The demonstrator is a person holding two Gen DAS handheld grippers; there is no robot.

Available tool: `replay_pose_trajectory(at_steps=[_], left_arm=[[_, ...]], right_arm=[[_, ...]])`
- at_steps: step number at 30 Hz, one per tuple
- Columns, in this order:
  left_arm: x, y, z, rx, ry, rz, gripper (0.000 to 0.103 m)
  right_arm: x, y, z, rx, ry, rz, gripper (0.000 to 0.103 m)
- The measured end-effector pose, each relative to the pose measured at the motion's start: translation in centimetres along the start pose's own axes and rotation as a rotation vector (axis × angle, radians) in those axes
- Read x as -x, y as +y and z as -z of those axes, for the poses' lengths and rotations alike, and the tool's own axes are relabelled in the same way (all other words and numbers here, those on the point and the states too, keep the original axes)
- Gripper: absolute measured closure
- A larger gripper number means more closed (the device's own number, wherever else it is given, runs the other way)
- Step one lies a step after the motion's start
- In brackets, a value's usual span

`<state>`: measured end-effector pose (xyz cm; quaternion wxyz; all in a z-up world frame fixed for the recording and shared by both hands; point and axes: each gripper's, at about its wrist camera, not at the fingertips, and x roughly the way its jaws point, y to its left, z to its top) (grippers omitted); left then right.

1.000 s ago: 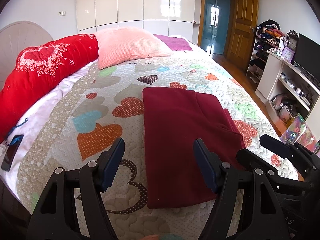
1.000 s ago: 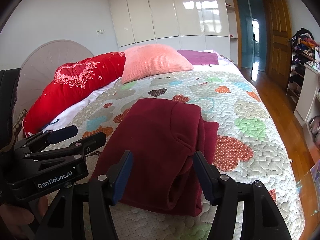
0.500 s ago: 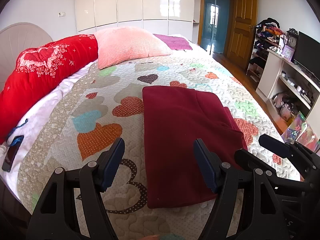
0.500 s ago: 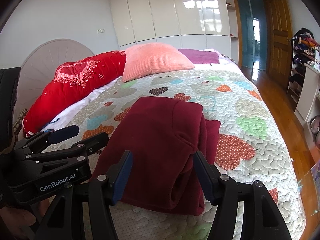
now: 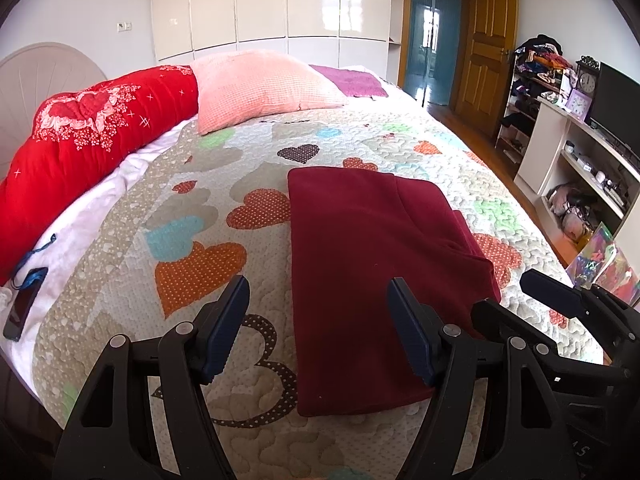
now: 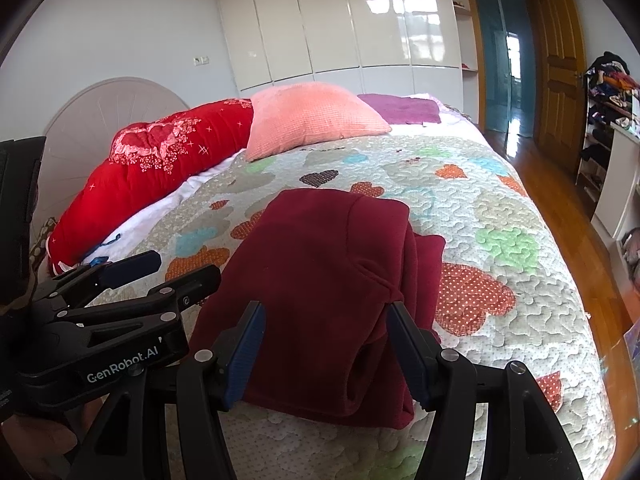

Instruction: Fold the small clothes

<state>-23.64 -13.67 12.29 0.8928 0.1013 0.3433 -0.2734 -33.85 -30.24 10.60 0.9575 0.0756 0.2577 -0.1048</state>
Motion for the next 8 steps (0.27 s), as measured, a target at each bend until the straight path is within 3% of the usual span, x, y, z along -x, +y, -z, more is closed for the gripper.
replay_pose_trajectory(at_steps=[8], left_arm=[[-0.3,2.1,-0.1,0.034,-0.026,-0.020,0.032]], right_arm=[[-0.2,-0.4,0.0,0.000,-0.001,0.000,0.042]])
